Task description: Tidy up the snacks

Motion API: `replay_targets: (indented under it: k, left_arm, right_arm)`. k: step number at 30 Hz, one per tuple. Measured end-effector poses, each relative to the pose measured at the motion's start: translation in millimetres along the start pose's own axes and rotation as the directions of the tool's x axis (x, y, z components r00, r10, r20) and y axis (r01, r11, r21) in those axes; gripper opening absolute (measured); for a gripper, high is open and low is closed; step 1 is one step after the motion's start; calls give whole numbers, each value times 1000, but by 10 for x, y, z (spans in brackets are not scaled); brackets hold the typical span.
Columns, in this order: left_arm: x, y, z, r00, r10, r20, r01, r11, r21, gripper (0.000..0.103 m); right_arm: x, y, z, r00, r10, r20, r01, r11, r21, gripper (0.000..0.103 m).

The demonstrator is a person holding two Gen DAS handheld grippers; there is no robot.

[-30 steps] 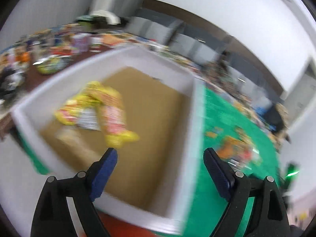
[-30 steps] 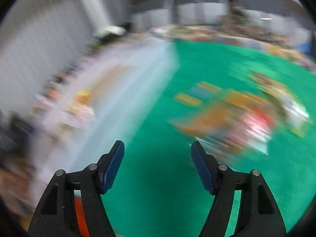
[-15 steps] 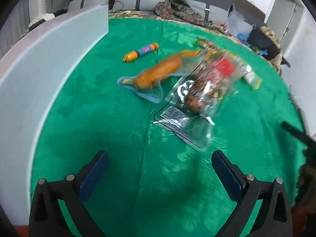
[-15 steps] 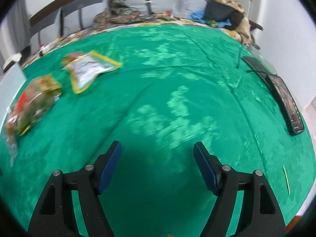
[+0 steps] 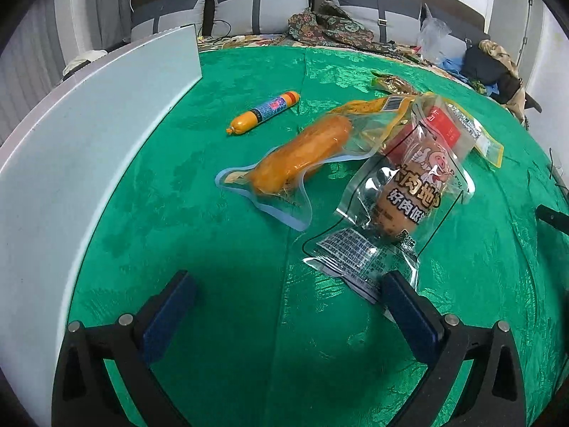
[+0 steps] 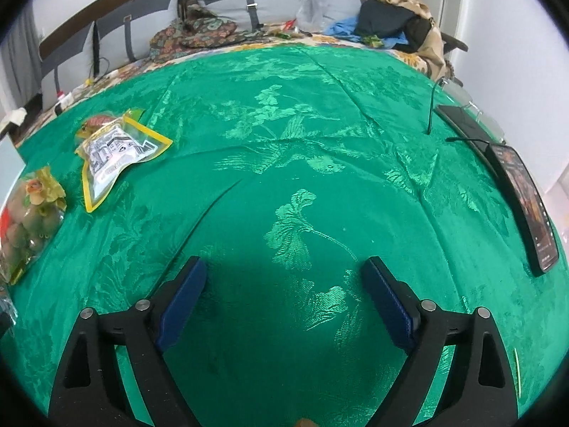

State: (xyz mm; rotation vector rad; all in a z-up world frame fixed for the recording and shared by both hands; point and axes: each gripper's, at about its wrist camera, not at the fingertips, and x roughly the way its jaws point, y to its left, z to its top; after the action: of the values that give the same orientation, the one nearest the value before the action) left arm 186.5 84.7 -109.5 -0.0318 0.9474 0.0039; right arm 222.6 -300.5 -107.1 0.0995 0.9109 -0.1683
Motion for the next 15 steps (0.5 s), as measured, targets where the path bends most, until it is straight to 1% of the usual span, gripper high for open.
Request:
replay_targets:
  k: [15]
  left_arm:
    - [19, -10, 5, 1000, -5, 1, 5, 1000, -4, 103]
  right_arm:
    - [-5, 1, -7, 1000, 0, 1, 0, 1000, 0, 93]
